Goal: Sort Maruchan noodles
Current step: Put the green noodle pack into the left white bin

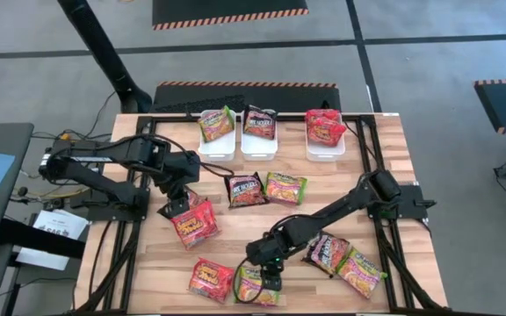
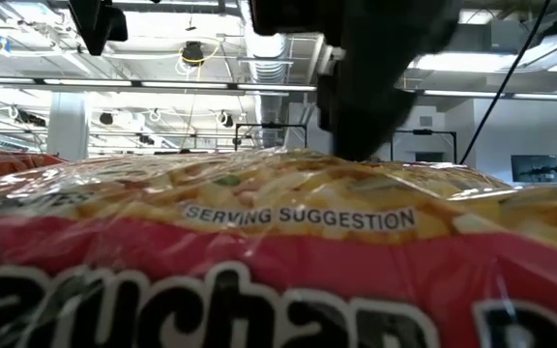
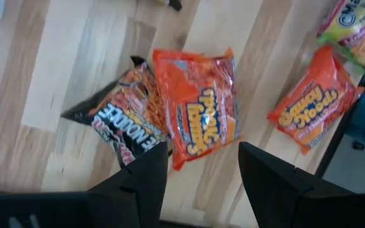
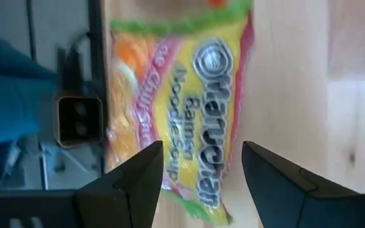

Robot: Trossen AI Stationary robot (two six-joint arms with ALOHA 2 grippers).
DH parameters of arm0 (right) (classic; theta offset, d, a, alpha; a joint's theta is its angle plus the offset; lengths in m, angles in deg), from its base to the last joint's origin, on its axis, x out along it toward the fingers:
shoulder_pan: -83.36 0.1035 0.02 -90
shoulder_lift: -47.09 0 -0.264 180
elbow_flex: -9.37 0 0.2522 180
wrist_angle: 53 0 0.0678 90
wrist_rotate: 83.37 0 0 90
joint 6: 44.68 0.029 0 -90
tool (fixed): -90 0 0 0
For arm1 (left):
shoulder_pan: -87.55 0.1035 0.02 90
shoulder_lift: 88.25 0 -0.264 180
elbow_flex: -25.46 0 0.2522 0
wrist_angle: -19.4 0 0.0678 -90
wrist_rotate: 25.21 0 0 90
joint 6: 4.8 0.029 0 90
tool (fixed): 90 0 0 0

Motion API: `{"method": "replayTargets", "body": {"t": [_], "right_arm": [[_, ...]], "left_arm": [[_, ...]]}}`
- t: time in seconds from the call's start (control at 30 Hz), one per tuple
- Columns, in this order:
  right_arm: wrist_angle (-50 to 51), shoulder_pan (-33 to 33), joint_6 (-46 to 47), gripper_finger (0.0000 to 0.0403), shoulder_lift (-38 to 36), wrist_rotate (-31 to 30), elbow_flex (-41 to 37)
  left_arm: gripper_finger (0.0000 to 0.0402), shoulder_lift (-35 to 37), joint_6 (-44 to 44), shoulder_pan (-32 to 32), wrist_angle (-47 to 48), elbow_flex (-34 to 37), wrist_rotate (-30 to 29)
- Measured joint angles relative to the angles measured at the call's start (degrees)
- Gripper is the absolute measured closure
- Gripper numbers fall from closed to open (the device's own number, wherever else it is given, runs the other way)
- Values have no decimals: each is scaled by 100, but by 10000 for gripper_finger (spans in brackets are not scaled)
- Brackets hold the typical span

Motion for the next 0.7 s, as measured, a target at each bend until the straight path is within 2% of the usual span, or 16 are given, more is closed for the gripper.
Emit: {"method": "replayTargets", "body": {"t": [0.7], "right_arm": [[-48, 101, -8, 164, 128, 304, -7]], "left_arm": [[223, -64, 116, 0, -78, -3, -35]]}}
